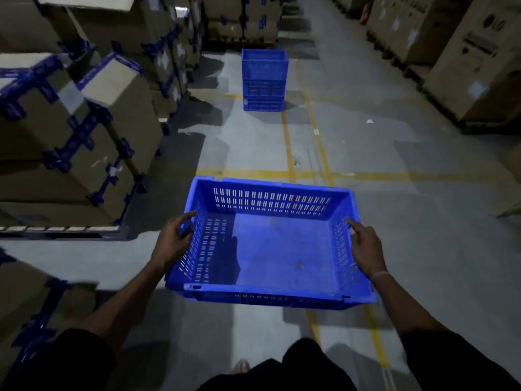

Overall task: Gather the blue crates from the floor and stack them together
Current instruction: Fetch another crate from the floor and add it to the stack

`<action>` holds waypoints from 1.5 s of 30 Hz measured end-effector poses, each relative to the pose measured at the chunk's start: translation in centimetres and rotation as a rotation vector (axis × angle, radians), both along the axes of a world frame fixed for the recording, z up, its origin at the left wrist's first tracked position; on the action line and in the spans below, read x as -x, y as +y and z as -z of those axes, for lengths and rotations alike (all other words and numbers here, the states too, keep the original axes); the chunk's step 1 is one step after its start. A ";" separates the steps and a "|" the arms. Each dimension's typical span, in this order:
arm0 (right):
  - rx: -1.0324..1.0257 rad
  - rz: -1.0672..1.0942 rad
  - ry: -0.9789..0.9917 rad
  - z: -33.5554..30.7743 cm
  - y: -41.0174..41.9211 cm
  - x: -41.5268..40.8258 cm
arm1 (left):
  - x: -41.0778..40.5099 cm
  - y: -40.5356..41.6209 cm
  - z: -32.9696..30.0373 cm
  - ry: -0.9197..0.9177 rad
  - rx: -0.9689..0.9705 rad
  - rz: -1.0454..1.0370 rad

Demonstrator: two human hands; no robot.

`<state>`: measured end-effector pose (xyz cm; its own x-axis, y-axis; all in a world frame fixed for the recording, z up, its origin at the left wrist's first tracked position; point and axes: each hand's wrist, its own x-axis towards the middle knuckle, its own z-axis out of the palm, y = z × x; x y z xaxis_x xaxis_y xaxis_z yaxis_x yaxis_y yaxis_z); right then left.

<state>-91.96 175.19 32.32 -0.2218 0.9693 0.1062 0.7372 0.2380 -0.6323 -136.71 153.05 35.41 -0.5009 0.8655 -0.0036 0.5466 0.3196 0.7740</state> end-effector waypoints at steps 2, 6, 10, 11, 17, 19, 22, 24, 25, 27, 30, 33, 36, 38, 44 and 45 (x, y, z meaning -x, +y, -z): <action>-0.003 -0.001 0.014 -0.1 4.1 1.7 | 1.7 4.5 -0.1 0.032 0.001 0.005; -0.007 -0.006 0.018 0.9 13.5 4.7 | 5.0 14.0 0.9 0.035 -0.004 -0.006; -0.004 -0.013 0.034 1.8 24.9 8.2 | 8.2 24.9 2.5 0.002 -0.007 -0.012; 0.003 -0.016 0.037 1.8 27.8 9.0 | 9.0 27.7 2.7 0.008 -0.019 -0.007; -0.003 -0.013 0.027 -0.8 43.5 13.1 | 13.8 42.7 2.2 -0.045 -0.044 -0.020; -0.030 -0.031 0.007 -1.8 48.2 14.7 | 15.1 47.1 1.8 -0.025 -0.064 -0.042; -0.033 -0.050 0.002 -3.0 54.3 17.3 | 17.6 52.5 1.9 -0.025 -0.070 -0.056; -0.030 -0.054 -0.001 -3.4 58.6 19.4 | 19.9 56.4 2.0 -0.032 -0.047 -0.052; -0.032 -0.052 -0.004 -3.4 60.7 20.6 | 21.0 58.3 2.1 -0.030 -0.045 -0.051; -0.037 -0.055 -0.010 -2.9 64.8 23.1 | 23.4 62.3 2.7 -0.033 -0.070 -0.061; -0.037 -0.067 -0.030 -2.1 71.4 27.6 | 27.8 69.0 3.5 -0.033 -0.065 -0.072; -0.048 -0.069 -0.049 -1.2 78.0 32.8 | 32.7 76.2 4.3 -0.031 -0.081 -0.065; -0.009 -0.033 -0.049 -1.0 83.9 37.8 | 37.7 83.1 4.1 0.005 -0.070 -0.044; -0.016 -0.022 -0.041 -1.7 87.4 40.9 | 41.3 87.2 3.5 0.033 -0.055 -0.023; -0.033 -0.015 -0.041 -2.0 98.0 48.4 | 49.0 98.8 1.5 0.089 -0.036 0.010; -0.034 -0.017 -0.034 -2.1 100.0 49.6 | 50.3 100.6 1.3 0.086 -0.031 0.012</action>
